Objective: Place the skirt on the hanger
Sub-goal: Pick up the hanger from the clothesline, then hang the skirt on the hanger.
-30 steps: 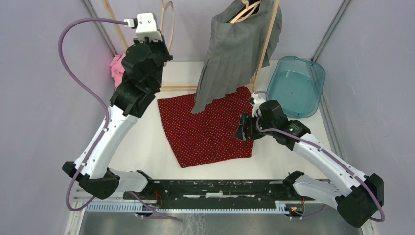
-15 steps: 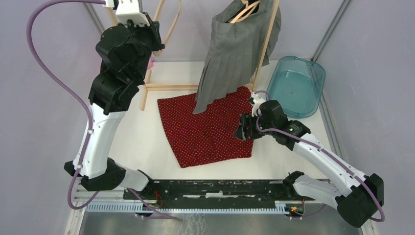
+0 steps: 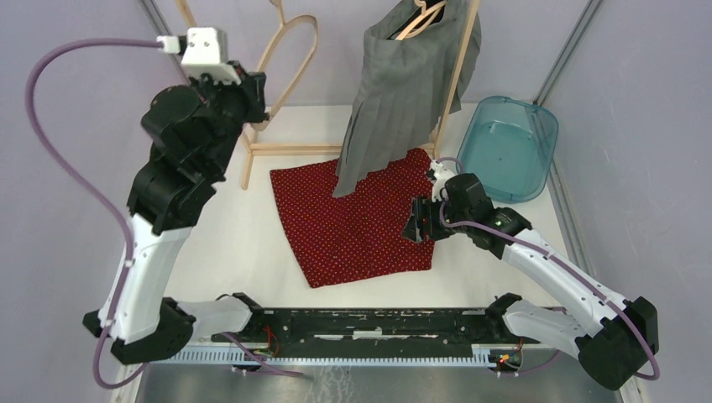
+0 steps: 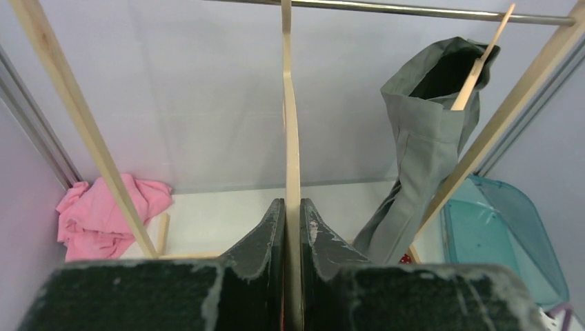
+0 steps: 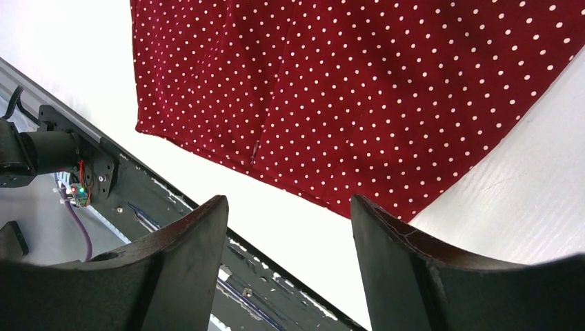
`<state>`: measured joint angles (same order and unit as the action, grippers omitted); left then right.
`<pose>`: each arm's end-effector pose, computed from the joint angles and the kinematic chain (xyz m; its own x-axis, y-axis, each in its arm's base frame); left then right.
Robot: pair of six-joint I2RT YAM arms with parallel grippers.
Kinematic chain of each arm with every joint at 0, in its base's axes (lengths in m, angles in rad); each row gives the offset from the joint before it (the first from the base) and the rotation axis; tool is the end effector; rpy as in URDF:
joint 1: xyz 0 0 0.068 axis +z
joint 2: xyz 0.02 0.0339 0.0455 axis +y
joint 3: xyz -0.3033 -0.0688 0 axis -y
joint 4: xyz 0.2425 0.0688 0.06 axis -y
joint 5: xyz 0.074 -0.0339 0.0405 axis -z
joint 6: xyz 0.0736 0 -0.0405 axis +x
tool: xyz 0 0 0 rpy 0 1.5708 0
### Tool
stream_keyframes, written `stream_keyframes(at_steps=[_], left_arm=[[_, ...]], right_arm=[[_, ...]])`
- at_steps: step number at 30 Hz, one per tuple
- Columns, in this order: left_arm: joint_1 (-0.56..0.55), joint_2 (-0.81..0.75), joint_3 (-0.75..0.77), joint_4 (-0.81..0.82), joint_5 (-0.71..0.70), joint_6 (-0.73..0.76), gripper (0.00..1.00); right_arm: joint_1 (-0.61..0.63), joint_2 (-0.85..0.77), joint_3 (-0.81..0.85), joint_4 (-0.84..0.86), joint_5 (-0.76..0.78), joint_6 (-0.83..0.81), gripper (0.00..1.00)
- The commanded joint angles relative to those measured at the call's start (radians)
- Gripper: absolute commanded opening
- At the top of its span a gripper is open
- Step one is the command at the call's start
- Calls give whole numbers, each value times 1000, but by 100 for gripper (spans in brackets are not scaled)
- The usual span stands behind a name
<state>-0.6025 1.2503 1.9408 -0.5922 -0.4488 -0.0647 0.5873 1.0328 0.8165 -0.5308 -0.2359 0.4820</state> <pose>0.1934 -0.0943 0.6158 0.0707 -0.1193 -0.9903 0.1597 0.9814 -0.1068 0.1745 0.1368 0.2816 -0.8171 -0.0025 -0.5765 -0.3417 0.8075 0.4808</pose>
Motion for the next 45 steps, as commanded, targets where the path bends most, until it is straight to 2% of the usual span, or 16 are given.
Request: stream_keyframes(at_steps=[1,5,11,16,22,32,45], left_arm=[[-2,-152,-63,27,36,-104,3],[-2,-221,-98,-77,37,-164,3],[-2,-349,-230,-188,76,-257,3],[-2,-488,-391,-226,120,-301,3],[-2,-581,-497,-256,173,-327,3],[-2,-611,-564,-274,183,-343,3],[-2,-598,-566,-286,189,-342,3]], right_arm=[[3,-19,5,31,-17,-1,71],[3,-19,15,27,-30,-4,72],[3,18,37,29,-76,-24,72],[5,33,45,36,-113,-16,72],[9,67,40,45,-116,-13,71],[27,90,30,72,-115,-1,71],[29,85,22,74,-118,-4,71]])
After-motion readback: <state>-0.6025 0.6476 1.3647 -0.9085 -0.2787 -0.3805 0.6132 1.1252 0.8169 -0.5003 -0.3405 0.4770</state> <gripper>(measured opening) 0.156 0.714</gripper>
